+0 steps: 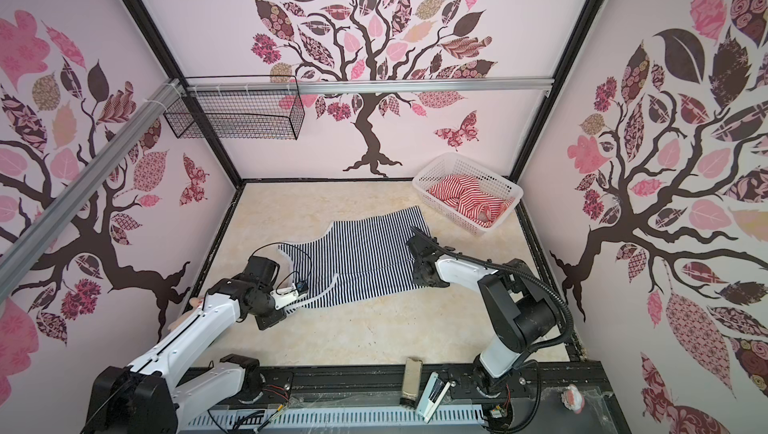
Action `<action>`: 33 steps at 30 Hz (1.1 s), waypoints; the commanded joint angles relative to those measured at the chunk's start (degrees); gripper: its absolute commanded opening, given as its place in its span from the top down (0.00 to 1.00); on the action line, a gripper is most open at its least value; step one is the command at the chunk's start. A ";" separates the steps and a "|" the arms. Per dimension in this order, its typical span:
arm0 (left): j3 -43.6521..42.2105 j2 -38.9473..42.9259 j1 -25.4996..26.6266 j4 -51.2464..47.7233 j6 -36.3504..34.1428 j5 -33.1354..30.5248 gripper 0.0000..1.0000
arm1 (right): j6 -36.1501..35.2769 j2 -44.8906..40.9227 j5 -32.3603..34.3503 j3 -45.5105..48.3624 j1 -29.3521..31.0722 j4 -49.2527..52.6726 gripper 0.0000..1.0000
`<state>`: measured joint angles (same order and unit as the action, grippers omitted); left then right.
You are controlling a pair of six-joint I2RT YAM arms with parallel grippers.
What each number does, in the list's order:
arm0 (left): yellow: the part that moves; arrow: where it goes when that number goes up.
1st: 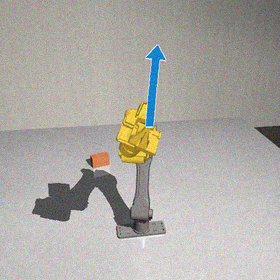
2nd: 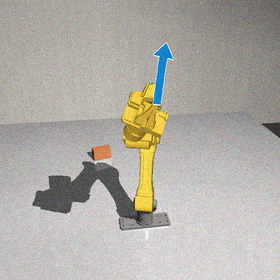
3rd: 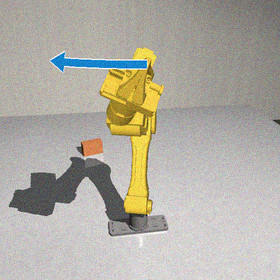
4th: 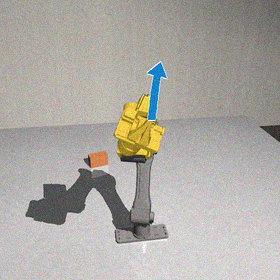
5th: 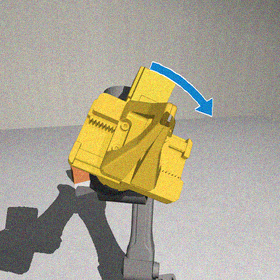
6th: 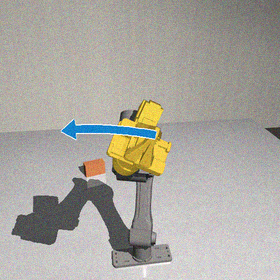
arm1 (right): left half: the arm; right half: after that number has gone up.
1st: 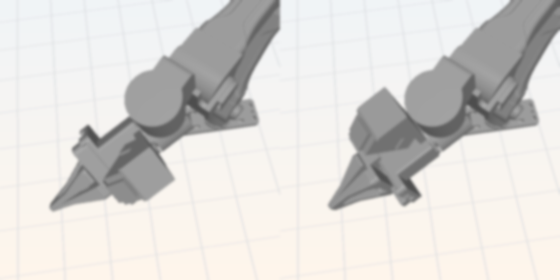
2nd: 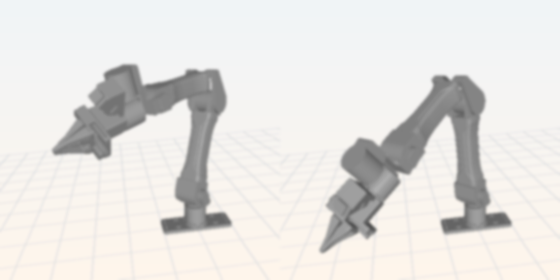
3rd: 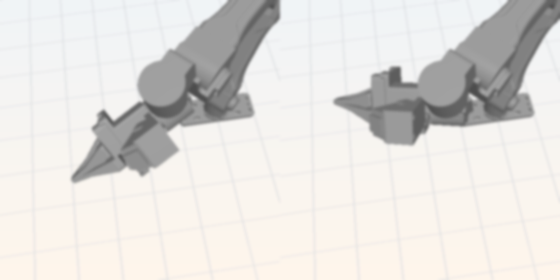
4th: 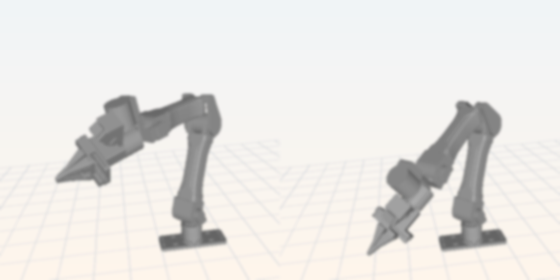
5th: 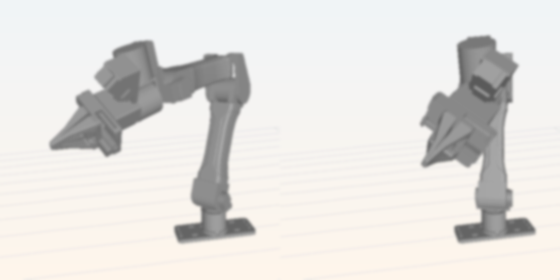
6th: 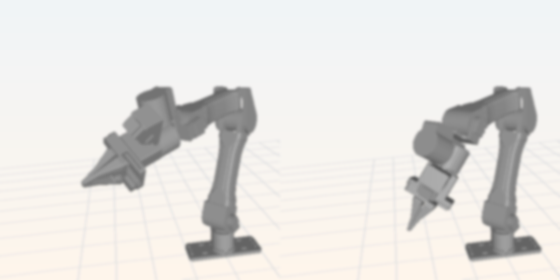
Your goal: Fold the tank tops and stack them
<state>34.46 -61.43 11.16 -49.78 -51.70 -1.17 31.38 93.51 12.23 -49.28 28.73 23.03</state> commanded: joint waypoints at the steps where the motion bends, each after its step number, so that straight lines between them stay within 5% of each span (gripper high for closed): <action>1: 2.45 -1.20 -0.67 -0.02 -2.31 -0.45 1.00 | -0.64 1.76 2.21 -1.06 -0.41 3.29 0.66; 21: 7.03 -16.72 -5.15 1.82 -8.15 -2.14 1.00 | -1.84 3.87 5.29 -3.03 -0.42 4.99 0.65; 26: 8.89 -19.66 -5.18 -0.11 -7.89 -2.78 0.67 | -1.93 2.40 4.65 -3.40 -0.26 6.10 0.65; 33: 13.18 -14.40 -5.29 -5.02 -6.14 0.46 0.54 | -1.94 -4.36 2.39 -4.08 1.59 7.41 0.64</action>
<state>44.40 -78.94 6.24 -51.48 -58.54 -3.33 29.61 93.19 15.33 -51.48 29.34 27.68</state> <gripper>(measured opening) 0.451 0.361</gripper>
